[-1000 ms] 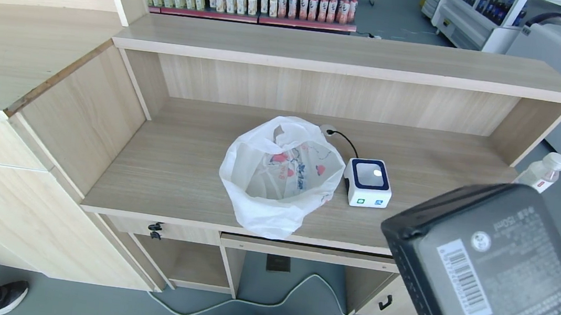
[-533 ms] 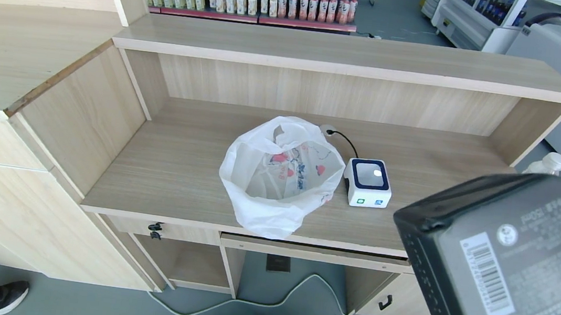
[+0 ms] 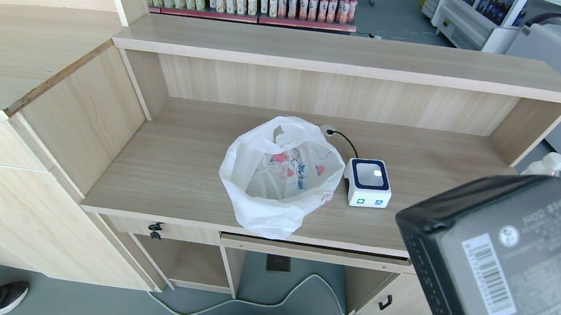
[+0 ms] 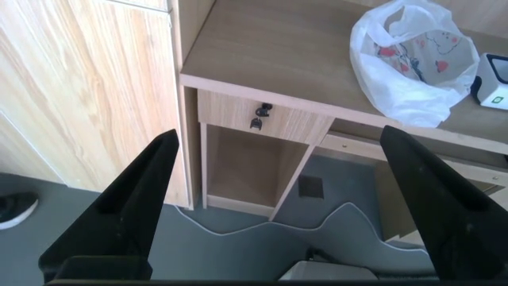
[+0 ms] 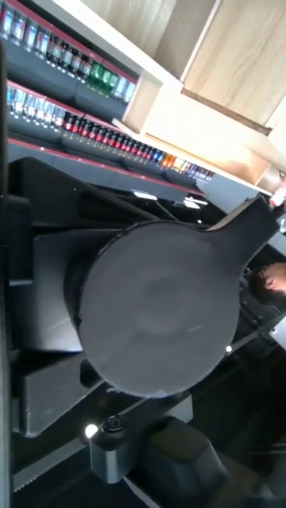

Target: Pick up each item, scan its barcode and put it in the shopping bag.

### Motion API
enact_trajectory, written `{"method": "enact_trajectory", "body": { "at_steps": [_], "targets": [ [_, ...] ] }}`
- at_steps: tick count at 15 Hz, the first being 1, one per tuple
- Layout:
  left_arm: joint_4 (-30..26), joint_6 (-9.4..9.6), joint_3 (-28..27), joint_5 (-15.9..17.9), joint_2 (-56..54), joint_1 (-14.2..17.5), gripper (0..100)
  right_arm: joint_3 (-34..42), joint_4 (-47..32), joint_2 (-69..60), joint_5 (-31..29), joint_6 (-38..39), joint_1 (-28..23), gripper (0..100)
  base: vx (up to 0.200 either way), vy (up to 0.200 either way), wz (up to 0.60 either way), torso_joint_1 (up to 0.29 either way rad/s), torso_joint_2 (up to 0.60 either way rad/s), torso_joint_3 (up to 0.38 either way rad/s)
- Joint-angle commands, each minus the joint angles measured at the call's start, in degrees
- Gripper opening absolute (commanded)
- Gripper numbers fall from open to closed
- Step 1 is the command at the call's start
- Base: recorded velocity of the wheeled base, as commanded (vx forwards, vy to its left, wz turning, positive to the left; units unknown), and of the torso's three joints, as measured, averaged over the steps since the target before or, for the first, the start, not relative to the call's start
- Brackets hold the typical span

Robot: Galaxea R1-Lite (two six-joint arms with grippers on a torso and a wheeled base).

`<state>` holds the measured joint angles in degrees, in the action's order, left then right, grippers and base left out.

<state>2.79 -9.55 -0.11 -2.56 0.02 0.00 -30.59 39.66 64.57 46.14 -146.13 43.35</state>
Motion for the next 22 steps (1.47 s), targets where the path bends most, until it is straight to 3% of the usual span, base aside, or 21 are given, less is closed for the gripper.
{"method": "enact_trajectory", "body": {
  "at_steps": [1, 4, 6, 8, 10, 12, 15, 16, 20, 22],
  "targets": [
    [0.0, -0.03, 0.0, 0.0, 0.0, 0.0, 100, 0.2, 0.0, -0.2, 0.0, 0.0, -0.6, 0, 0.0, 0.0, 0.0, 0.0, 0.0, 0.0],
    [0.0, -0.03, -0.1, 0.0, 0.0, 0.0, 100, -1.0, -0.8, 0.1, -0.8, 6.7, -5.5, 0, 0.0, 0.0, 0.0, 0.0, 0.0, 0.0],
    [0.0, -0.03, 0.0, 0.0, 0.0, 0.0, 100, -0.4, -1.2, 0.4, -5.7, 34.2, -29.0, 0, 0.0, 0.0, 0.0, 0.0, 0.0, 0.0],
    [0.0, -0.03, 0.0, 0.0, 0.0, -0.1, 100, 2.9, -1.8, 0.3, -6.2, 59.7, -45.2, 0, 0.0, 0.0, 0.0, 0.0, 0.0, 0.0],
    [0.0, -0.03, -0.1, -0.1, 0.0, 0.0, 100, 3.4, -6.5, -1.3, -4.7, 74.3, -56.0, 0, 0.0, 0.0, 0.0, 0.0, 0.0, 0.0],
    [0.0, -0.03, 0.0, 0.0, 0.0, 0.0, 100, 3.6, -11.1, -2.4, -4.2, 78.9, -65.8, 0, 0.0, 0.0, 0.0, 0.0, 0.0, 0.0],
    [0.0, -0.03, 0.0, 0.0, 0.0, 0.0, 100, 3.7, -12.1, -3.6, -3.8, 87.0, -68.9, 0, 0.0, 0.0, 0.0, 0.0, 0.0, 0.0],
    [0.0, -0.03, 0.0, 0.0, 0.0, 0.0, 100, 3.6, -12.6, -3.4, -6.4, 92.8, -69.3, 0, 0.0, 0.0, 0.0, 0.0, 0.0, 0.0],
    [0.0, -0.03, 0.0, 0.0, 0.0, 0.0, 100, 2.5, -12.3, -3.0, -11.2, 101.4, -68.7, 0, 0.0, 0.0, 0.45, 0.003, 0.0, 0.003],
    [0.0, -0.03, 0.0, 0.0, 0.0, 0.0, 100, -2.1, -12.3, -0.2, -14.9, 112.4, -65.9, 0, 0.0, 0.0, 0.6, 0.002, 0.0, 0.002]
  ]
}}
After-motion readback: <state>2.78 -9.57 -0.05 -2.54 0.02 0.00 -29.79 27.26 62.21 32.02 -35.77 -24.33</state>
